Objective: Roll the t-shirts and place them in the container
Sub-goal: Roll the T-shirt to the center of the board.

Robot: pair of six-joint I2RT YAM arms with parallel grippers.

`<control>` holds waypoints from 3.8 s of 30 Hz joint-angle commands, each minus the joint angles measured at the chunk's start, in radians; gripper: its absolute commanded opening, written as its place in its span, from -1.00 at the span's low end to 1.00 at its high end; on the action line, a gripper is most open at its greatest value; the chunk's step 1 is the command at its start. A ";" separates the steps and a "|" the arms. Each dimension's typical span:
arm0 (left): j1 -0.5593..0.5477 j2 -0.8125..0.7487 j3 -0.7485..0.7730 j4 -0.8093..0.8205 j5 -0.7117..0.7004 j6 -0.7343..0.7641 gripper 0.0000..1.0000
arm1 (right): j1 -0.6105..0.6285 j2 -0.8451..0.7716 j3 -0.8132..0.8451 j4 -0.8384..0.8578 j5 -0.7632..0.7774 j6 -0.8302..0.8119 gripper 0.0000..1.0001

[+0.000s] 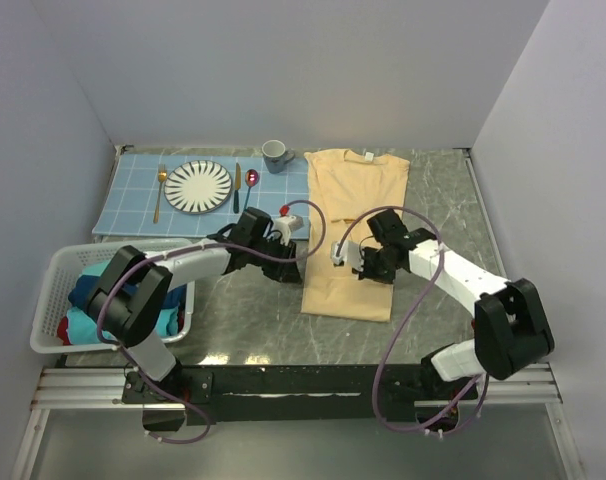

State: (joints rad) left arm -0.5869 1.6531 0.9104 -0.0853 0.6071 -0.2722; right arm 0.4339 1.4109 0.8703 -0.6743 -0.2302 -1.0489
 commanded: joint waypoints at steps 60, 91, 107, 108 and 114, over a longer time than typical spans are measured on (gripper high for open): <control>-0.475 0.014 -0.466 0.767 -0.441 1.240 0.05 | 0.189 -0.827 -0.708 0.334 0.068 -0.060 0.47; -0.473 -0.036 -0.407 0.614 -0.414 1.036 -0.36 | 0.222 -0.691 -0.534 0.139 -0.009 0.042 0.17; -0.473 -0.046 -0.375 0.598 -0.372 0.992 -0.35 | 0.313 -0.589 -0.651 0.410 0.261 0.018 0.32; -0.473 -0.042 -0.374 0.596 -0.372 0.987 -0.34 | 0.313 -0.624 -0.660 0.412 0.255 0.007 0.32; -0.473 -0.035 -0.358 0.582 -0.368 0.981 -0.34 | 0.316 -0.777 -0.720 0.363 0.195 -0.077 0.24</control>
State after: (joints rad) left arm -1.0599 1.6016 0.5175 0.5133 0.2089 0.7372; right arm 0.7441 0.7029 0.1902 -0.2543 -0.0143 -1.0664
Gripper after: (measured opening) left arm 0.329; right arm 0.654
